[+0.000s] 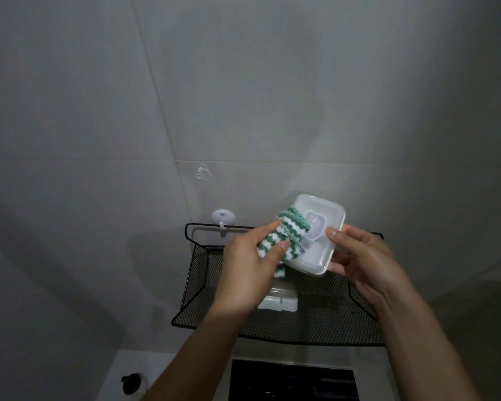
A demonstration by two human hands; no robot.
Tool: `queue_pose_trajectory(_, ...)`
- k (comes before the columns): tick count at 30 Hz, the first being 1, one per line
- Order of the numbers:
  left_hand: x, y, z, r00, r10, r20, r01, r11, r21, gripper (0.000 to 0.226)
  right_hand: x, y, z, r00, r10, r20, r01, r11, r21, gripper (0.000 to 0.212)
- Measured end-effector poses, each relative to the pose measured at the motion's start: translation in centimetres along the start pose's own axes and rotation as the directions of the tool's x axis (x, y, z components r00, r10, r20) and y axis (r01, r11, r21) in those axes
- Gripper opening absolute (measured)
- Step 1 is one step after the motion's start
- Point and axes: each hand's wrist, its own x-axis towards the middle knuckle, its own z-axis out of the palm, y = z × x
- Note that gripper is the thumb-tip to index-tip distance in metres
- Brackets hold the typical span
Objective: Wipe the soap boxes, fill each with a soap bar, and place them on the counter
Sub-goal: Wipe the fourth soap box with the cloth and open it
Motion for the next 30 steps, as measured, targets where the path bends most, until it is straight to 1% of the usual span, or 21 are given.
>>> queue_pose_trajectory(2,-0.4,-0.1,0.1,1.000,0.011,-0.025,-0.011,1.000,0.006,0.040,0.0,-0.1,-0.1,1.000,-0.011,-0.006,0.011,1.000,0.021,0.037)
queue_pose_trajectory(5,-0.6,-0.3,0.2,0.999,0.017,-0.039,-0.017,1.000,0.003,0.039,-0.1,0.0,-0.3,1.000,0.004,-0.013,-0.003,1.000,0.028,0.039)
queue_pose_trajectory(10,1.4,0.3,-0.1,0.996,0.051,0.073,-0.053,0.998,0.030,0.044,0.1,-0.1,-0.1,0.999,0.017,0.038,-0.015,0.999,-0.047,0.046)
queue_pose_trajectory(15,5.4,1.6,-0.8,0.986,0.119,0.114,-0.133,0.984,0.118,0.042,0.0,0.3,0.6,0.993,0.072,0.092,-0.066,0.996,-0.065,0.050)
queue_pose_trajectory(17,6.3,1.7,-0.8,0.982,0.119,0.149,-0.135,0.985,0.104,0.039,-0.2,0.3,0.7,0.995,0.061,0.085,-0.058,0.998,-0.040,0.047)
queue_pose_trajectory(19,6.4,1.6,-0.7,0.981,0.103,0.165,-0.113,0.992,0.054,0.037,-0.2,-0.1,0.6,0.998,0.032,0.054,-0.032,0.999,-0.008,0.042)
queue_pose_trajectory(22,5.2,0.9,-0.2,0.987,0.072,0.144,-0.075,0.997,0.011,0.036,0.0,-0.8,0.2,0.999,-0.028,-0.017,0.029,0.999,0.035,0.038)
queue_pose_trajectory(25,3.6,0.1,0.7,0.992,0.050,0.112,-0.043,0.997,-0.060,0.038,0.0,-0.7,0.3,0.996,-0.054,-0.076,0.059,0.996,0.064,0.036)
queue_pose_trajectory(27,2.5,-0.1,1.5,0.998,0.016,0.055,-0.009,0.992,-0.127,0.038,-0.1,-0.2,0.7,0.993,-0.054,-0.105,0.064,0.993,0.094,0.031)
queue_pose_trajectory(30,1.3,-0.4,2.6,0.993,-0.083,-0.081,0.065,0.978,-0.197,0.031,-0.4,0.5,1.3,0.991,-0.053,-0.122,0.069,0.989,0.130,0.024)
